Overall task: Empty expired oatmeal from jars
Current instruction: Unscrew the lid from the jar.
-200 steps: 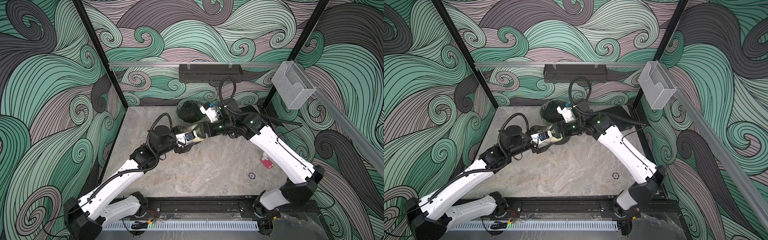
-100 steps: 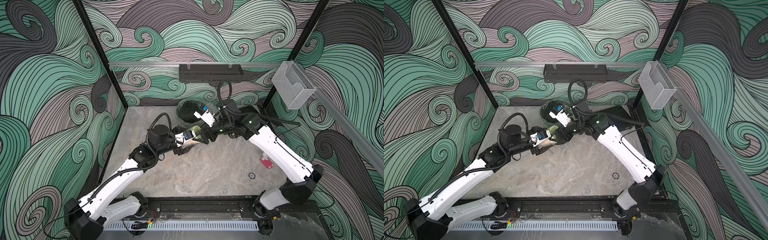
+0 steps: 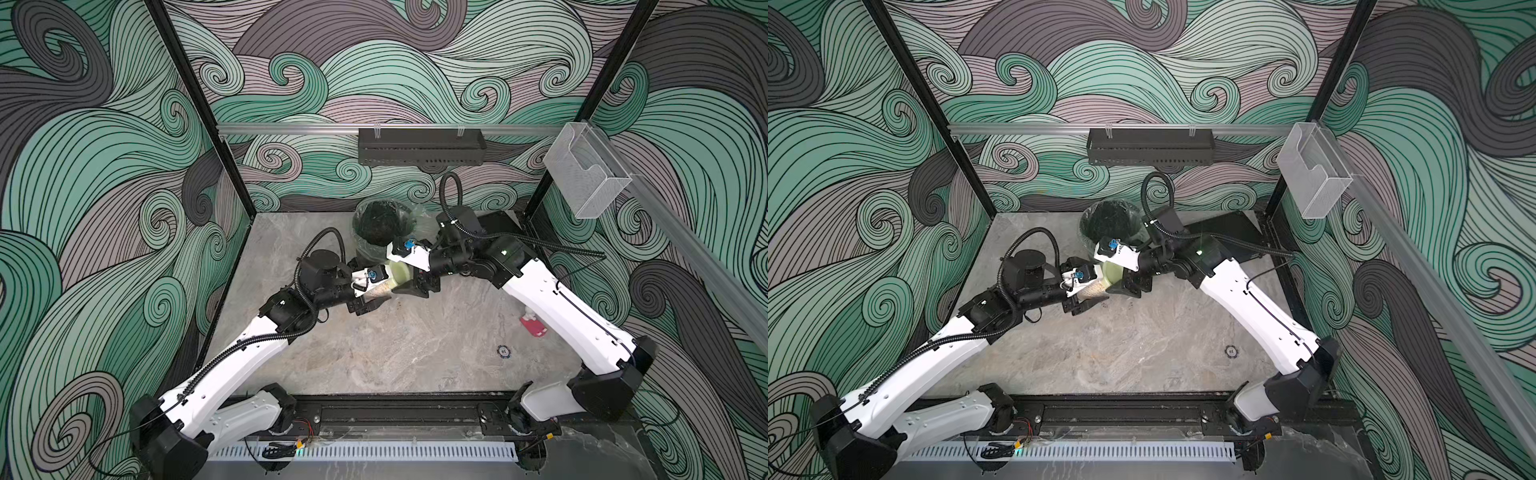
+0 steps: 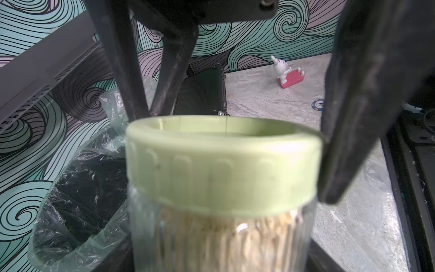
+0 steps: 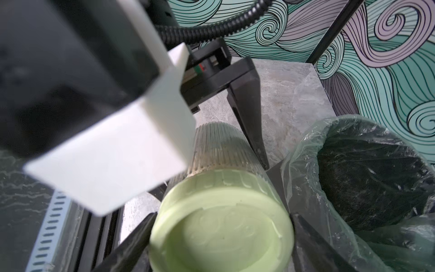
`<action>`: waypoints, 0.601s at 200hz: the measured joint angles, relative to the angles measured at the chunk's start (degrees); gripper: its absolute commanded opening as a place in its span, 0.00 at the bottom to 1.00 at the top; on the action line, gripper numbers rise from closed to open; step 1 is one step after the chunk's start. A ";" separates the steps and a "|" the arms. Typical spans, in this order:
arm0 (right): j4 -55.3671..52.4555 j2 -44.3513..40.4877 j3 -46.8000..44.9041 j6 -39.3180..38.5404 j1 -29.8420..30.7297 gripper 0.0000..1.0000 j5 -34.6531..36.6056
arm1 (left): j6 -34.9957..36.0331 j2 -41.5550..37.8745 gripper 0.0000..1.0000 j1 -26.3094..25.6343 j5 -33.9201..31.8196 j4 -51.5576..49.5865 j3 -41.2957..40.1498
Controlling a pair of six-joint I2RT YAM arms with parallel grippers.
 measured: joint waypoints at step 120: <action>-3.85 -3.80 -2.67 -5.95 0.04 0.99 5.07 | -1.09 -0.17 0.00 0.20 0.96 2.05 0.17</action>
